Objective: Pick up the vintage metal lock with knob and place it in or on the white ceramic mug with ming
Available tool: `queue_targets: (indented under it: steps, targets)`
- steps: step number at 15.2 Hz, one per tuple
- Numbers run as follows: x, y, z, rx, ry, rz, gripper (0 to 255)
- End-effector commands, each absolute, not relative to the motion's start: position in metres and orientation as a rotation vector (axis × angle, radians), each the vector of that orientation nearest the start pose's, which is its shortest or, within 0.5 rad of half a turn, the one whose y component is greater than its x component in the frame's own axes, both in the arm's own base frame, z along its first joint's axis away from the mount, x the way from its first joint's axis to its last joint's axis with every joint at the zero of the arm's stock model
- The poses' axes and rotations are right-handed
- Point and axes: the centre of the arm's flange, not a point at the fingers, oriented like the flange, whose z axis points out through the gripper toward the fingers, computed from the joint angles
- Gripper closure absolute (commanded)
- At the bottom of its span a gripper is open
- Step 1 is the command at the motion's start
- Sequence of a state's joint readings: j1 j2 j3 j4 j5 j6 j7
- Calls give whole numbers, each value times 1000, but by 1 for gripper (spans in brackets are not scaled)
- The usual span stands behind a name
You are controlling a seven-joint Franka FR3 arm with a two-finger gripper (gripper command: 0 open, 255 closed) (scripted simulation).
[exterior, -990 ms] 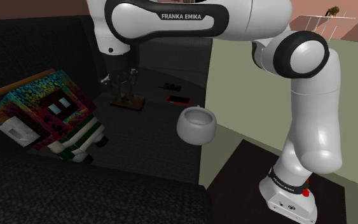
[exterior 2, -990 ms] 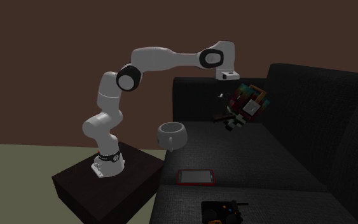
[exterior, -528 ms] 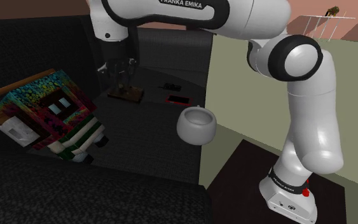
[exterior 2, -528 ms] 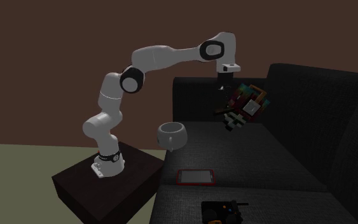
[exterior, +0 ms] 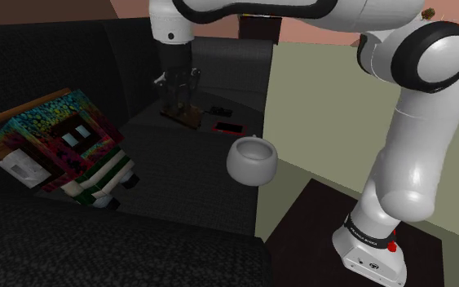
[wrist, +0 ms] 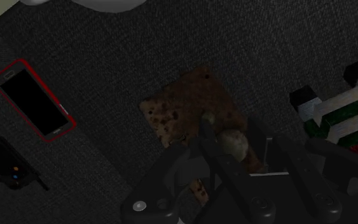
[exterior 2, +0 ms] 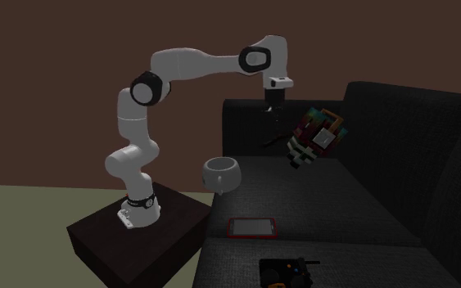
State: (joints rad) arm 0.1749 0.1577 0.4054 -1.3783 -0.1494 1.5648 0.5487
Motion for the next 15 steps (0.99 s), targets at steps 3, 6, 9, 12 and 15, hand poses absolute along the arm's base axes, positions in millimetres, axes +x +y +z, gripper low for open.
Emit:
queue_targets:
  steps: [3,6,9,12,15]
  targets:
    - [483,263,633,-3191,-34,-129,255]
    - [454,236,636,-3191,-34,-129,255]
    - [426,208,639,-3191,-34,-129,255]
    - [397,181,642,-3191,-34,-129,255]
    - [378,162,639,-3191,-34,-129,255]
